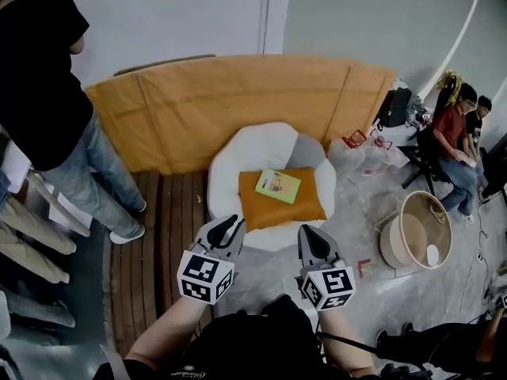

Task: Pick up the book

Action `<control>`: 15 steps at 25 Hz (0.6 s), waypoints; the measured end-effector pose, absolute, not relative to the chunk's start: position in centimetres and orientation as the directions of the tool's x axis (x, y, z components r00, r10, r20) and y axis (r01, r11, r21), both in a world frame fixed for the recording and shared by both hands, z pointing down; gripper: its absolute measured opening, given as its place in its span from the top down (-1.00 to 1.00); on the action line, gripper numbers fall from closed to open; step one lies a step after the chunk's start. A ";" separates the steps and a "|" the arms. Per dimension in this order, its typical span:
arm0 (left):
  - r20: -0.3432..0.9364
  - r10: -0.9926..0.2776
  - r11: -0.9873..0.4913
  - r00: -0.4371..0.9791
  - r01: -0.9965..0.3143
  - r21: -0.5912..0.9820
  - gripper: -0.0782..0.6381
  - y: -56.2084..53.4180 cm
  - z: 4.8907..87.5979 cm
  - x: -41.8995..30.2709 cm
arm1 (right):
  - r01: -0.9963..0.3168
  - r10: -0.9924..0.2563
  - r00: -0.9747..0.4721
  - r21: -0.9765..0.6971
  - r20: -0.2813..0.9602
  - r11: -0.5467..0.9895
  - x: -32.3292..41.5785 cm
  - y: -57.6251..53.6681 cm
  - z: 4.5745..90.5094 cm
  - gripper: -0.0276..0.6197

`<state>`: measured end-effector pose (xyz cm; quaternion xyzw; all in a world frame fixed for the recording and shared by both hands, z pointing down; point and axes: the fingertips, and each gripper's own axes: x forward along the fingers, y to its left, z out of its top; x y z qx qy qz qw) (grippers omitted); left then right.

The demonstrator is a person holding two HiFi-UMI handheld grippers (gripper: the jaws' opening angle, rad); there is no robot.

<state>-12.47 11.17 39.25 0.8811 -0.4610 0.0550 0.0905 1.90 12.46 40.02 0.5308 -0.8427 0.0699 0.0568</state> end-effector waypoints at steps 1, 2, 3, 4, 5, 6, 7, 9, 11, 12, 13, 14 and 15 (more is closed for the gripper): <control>0.180 -0.800 -0.561 0.572 -0.820 0.111 0.61 9.9 39.4 -12.3 | -0.903 -0.887 -0.428 -0.054 0.172 0.426 2.0 11.3 40.1 0.91; 0.181 -0.800 -0.562 0.573 -0.820 0.112 0.61 8.7 39.5 -12.0 | -0.904 -0.887 -0.427 -0.046 0.173 0.426 2.2 10.2 40.2 0.91; 0.181 -0.800 -0.561 0.572 -0.820 0.112 0.61 7.5 39.6 -11.7 | -0.903 -0.887 -0.427 -0.036 0.175 0.428 2.4 9.0 40.4 0.91; 0.182 -0.801 -0.559 0.570 -0.821 0.111 0.61 6.3 39.7 -11.3 | -0.902 -0.886 -0.429 -0.028 0.175 0.431 2.7 7.8 40.5 0.91; 0.183 -0.803 -0.556 0.567 -0.824 0.112 0.61 5.2 39.7 -10.9 | -0.900 -0.884 -0.433 -0.025 0.175 0.436 3.1 6.6 40.6 0.91; 0.183 -0.807 -0.551 0.562 -0.827 0.113 0.61 4.0 39.7 -10.4 | -0.896 -0.881 -0.440 -0.026 0.174 0.443 3.5 5.4 40.5 0.91; 0.181 -0.811 -0.545 0.557 -0.831 0.113 0.61 2.7 39.6 -9.9 | -0.892 -0.877 -0.449 -0.027 0.171 0.451 4.0 4.0 40.4 0.91; 0.179 -0.818 -0.536 0.547 -0.837 0.111 0.61 -0.3 39.3 -8.5 | -0.884 -0.870 -0.466 -0.030 0.164 0.467 5.1 0.9 40.0 0.91; 0.185 -0.823 -0.524 0.537 -0.843 0.117 0.61 -3.4 39.2 -7.2 | -0.874 -0.860 -0.484 -0.048 0.165 0.483 6.1 -2.5 40.0 0.91; 0.187 -0.826 -0.518 0.532 -0.847 0.121 0.61 -5.0 39.0 -6.4 | -0.867 -0.852 -0.497 -0.058 0.165 0.494 6.6 -4.3 39.9 0.91; 0.186 -0.829 -0.512 0.527 -0.850 0.121 0.61 -6.5 38.7 -5.6 | -0.858 -0.843 -0.513 -0.064 0.162 0.509 6.9 -5.9 39.6 0.91; 0.185 -0.833 -0.509 0.522 -0.853 0.117 0.61 -7.9 38.4 -4.7 | -0.849 -0.834 -0.528 -0.066 0.158 0.525 7.3 -7.5 39.4 0.91; 0.183 -0.836 -0.506 0.518 -0.855 0.112 0.61 -9.2 38.1 -3.9 | -0.840 -0.826 -0.542 -0.066 0.155 0.538 7.6 -8.9 39.2 0.91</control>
